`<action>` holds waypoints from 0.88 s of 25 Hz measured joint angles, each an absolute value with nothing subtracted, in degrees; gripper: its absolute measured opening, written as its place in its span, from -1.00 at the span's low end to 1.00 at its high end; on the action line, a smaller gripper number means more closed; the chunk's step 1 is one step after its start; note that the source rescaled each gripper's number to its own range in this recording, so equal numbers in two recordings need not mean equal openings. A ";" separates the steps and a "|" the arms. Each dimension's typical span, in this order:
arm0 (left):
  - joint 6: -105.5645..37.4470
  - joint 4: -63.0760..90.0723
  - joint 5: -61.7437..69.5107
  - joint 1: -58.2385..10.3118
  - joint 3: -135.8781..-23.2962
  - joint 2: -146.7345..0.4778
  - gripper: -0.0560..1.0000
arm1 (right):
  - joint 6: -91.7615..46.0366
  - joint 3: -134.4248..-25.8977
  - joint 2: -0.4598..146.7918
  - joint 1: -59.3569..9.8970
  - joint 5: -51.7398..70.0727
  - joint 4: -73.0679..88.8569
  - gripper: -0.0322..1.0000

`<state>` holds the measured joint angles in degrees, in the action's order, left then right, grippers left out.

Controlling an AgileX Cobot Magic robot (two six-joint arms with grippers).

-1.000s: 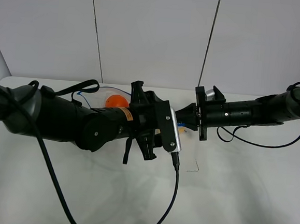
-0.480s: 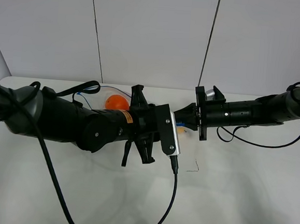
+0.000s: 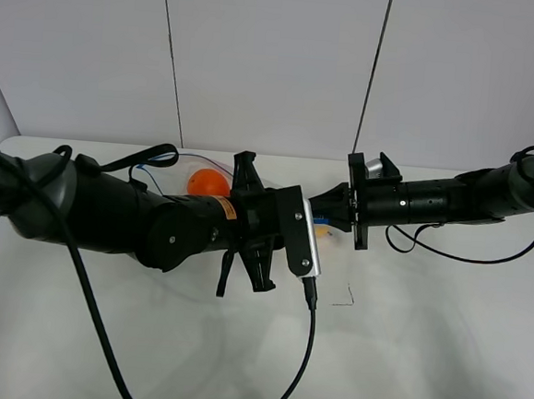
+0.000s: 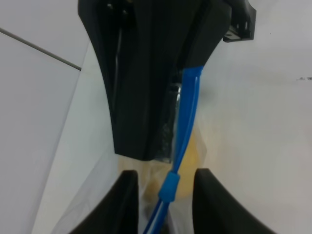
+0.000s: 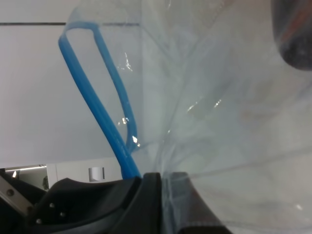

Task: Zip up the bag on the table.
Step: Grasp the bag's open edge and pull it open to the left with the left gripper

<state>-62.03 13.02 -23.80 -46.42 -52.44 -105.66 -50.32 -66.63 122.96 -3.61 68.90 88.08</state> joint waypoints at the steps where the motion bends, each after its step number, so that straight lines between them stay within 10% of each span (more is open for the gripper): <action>1: -62.03 13.02 -23.80 -46.49 -52.44 -105.66 -0.25 | -50.32 -66.63 122.96 -3.61 68.90 88.15 -0.94; 11: -61.96 12.86 -25.34 -47.68 -52.44 -105.66 -0.27 | -50.32 -66.63 122.96 -3.61 68.90 88.88 -0.94; 17: -61.96 12.86 -25.75 -47.68 -52.44 -105.66 -0.89 | -50.32 -66.63 122.96 -3.61 68.90 88.90 -0.94; 22: -61.96 12.86 -25.75 -47.68 -52.44 -105.66 -0.89 | -50.32 -66.63 122.96 -3.61 68.90 88.90 -0.94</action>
